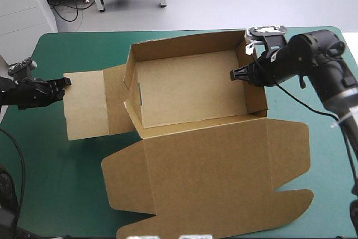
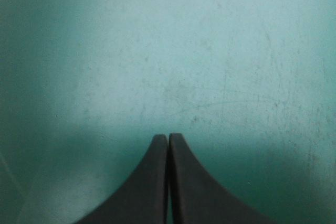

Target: Fold the box

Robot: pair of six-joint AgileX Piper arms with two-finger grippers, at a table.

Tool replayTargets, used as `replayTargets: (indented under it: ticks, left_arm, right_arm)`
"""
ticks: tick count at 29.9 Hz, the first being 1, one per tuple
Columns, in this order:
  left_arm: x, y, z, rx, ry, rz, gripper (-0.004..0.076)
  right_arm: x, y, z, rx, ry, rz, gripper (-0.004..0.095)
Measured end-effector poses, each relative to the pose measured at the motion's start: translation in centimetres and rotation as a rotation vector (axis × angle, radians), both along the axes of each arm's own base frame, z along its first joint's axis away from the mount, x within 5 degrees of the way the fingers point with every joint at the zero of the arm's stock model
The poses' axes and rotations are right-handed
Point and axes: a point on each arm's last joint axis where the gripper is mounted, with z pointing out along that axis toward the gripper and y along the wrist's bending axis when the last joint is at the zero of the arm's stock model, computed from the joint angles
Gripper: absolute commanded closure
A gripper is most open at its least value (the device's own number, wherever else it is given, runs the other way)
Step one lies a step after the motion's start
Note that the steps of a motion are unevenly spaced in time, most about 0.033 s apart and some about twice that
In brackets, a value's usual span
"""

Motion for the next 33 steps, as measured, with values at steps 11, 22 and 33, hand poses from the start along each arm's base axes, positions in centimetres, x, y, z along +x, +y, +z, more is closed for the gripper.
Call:
replayTargets:
  ticks: [11,22,33]
  left_arm:
    - [0.1,0.7,0.1,0.003,-0.022,0.053,0.0739]
    - [-0.9,4.2,0.3,-0.035,-0.043,0.184,0.0739]
    - [-0.1,-1.0,0.5,-0.046,-0.066,-0.169,0.0494]
  right_arm:
    - [-4.6,-1.7,4.1,0.028,-0.146,-0.008,0.0912]
    - [-4.9,-1.6,4.3,0.055,-0.146,0.001,0.0912]
    - [-4.9,-1.6,4.3,0.055,-0.147,0.001,0.0912]
